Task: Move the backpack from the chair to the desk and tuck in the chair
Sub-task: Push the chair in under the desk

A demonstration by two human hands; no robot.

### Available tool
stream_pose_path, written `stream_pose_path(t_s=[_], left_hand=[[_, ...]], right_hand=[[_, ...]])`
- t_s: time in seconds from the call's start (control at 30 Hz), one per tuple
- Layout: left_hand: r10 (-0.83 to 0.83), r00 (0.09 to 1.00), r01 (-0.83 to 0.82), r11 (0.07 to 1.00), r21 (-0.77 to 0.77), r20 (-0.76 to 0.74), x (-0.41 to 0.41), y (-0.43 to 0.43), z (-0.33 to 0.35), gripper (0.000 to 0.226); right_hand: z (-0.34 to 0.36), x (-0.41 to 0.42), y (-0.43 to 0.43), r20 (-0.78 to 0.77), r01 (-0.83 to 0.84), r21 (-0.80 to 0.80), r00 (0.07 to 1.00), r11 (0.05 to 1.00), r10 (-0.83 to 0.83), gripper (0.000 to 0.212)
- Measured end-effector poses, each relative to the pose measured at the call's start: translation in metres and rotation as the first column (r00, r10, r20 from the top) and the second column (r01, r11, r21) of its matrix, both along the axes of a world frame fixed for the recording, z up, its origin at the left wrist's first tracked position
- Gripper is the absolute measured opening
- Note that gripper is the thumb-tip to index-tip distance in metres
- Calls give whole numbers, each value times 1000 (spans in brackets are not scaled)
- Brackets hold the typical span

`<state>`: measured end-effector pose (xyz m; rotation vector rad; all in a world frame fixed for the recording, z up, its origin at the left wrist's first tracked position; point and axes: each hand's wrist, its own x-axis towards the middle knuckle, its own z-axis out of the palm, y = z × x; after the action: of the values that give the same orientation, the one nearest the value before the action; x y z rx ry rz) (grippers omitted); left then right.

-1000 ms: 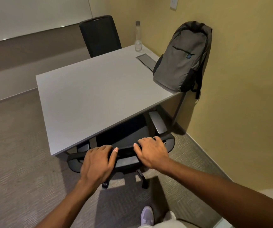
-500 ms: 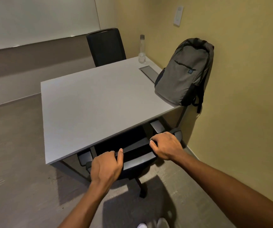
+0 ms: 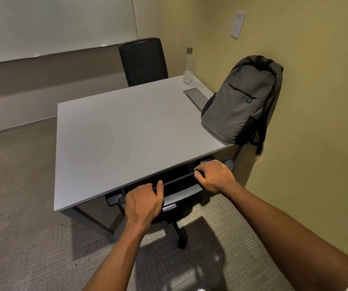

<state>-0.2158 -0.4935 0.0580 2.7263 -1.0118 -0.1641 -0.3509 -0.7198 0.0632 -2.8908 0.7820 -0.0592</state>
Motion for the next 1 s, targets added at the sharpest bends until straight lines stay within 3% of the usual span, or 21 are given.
stream_pose_path(t_s=[0.27,0.57,0.73,1.0], left_hand=[[29,999,-31,996,-87,-26,30,-28,-5,72],[36,999,-36,996,-83,0,55,-60,-6,70],[74,997,-74,994,-82,6,65,-78,-9,70],[92,996,-92,995,-43,-9,62,-107,-8,67]], right_hand=[[-2,21,-27,4,-17,-5,1000,1000,17,52],[0,43,-54,13,-35,-36,999,999,36,51],[3,54,-71,-17,-29,-30,999,999,28,61],[2,59,-103,-20,-69,-36,997,997,68,54]])
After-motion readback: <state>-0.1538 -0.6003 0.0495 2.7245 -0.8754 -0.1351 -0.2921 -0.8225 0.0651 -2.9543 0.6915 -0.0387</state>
